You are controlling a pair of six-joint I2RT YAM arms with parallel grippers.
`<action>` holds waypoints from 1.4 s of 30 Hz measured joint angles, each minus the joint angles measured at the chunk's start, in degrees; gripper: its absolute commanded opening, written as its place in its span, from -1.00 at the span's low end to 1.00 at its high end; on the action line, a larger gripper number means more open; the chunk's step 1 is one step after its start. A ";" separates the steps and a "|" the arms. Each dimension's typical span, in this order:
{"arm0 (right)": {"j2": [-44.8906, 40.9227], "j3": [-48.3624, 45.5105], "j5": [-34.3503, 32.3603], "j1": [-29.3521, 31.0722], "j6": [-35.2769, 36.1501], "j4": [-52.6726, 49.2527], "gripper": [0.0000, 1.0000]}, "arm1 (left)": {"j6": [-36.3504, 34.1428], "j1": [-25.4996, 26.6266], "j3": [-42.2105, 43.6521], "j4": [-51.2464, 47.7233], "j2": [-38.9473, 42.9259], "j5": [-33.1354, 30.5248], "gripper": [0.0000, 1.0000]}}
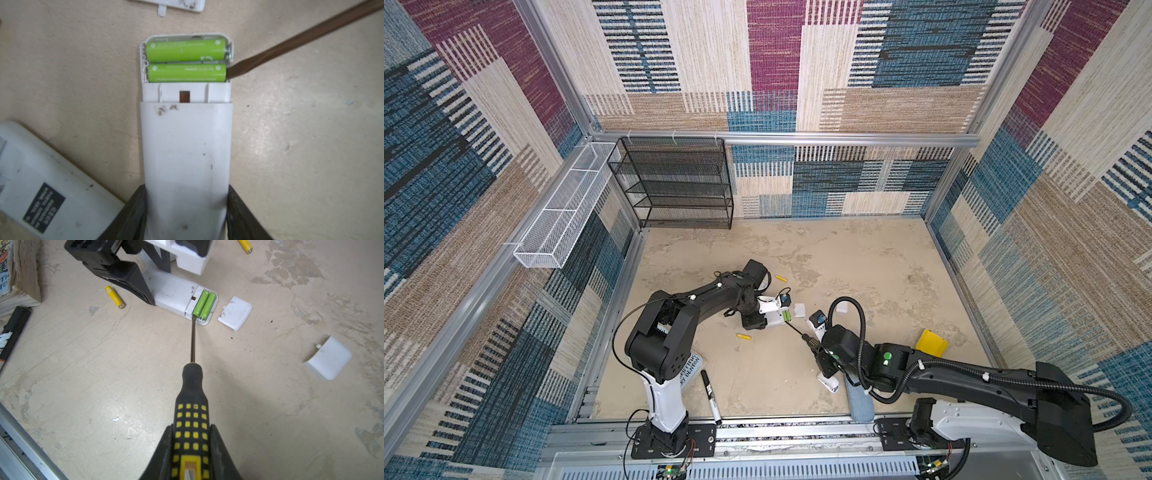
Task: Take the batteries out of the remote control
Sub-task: 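Insert the screwdriver tip beside the nearer green battery with the right gripper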
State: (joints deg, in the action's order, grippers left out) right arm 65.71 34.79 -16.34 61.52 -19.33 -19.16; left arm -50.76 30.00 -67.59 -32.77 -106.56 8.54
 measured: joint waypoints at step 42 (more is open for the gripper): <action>-1.31 -12.90 -6.99 5.38 -8.39 16.96 -1.00 | -0.39 0.02 -0.33 -0.81 -1.36 -0.20 -0.18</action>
State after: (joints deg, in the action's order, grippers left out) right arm 64.40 21.89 -23.33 66.89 -27.73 -2.20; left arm -51.16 30.02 -67.92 -33.58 -107.92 8.34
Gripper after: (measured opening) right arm 0.256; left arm 0.568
